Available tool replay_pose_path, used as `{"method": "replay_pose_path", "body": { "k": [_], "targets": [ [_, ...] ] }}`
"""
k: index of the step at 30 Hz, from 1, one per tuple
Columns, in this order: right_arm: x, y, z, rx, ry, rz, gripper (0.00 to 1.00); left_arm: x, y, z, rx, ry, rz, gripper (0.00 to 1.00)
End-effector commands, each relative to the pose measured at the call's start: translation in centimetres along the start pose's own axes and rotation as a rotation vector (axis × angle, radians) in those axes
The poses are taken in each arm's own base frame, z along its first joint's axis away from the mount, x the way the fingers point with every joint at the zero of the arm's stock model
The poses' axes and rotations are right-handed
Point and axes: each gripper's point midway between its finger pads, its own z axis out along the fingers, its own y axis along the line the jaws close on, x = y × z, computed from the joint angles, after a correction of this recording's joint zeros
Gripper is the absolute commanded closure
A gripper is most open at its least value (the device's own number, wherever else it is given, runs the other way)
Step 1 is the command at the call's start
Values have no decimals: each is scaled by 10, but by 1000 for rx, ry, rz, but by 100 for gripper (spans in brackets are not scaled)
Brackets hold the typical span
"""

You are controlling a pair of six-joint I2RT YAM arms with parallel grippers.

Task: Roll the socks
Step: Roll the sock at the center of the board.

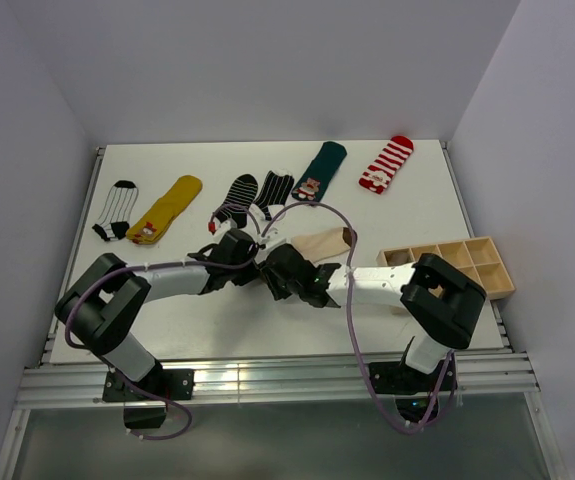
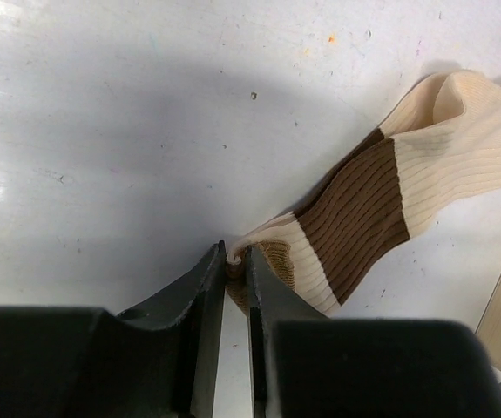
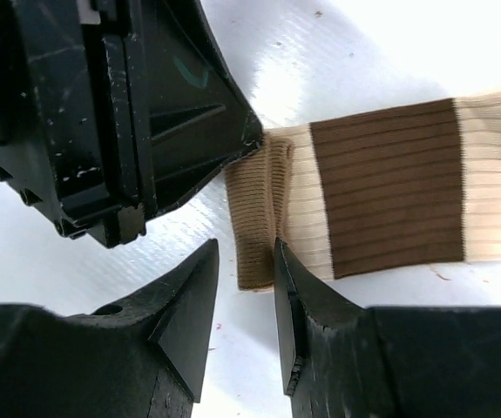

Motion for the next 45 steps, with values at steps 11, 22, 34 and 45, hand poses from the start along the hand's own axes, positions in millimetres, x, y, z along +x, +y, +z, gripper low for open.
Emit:
{"method": "replay_pose_path", "body": {
  "k": [11, 22, 34, 45],
  "targets": [
    [-34, -4, -20, 96, -150, -80, 60, 11, 17, 6, -85, 40, 69, 80],
    [-5, 8, 3, 70, -50, -130, 64, 10, 15, 6, -92, 43, 79, 81],
    [43, 11, 18, 49, 119, -149, 68, 7, 16, 6, -122, 39, 88, 82],
    [92, 2, 6, 45, 255, -20, 67, 6, 27, 9, -157, 20, 102, 82]
  ]
}}
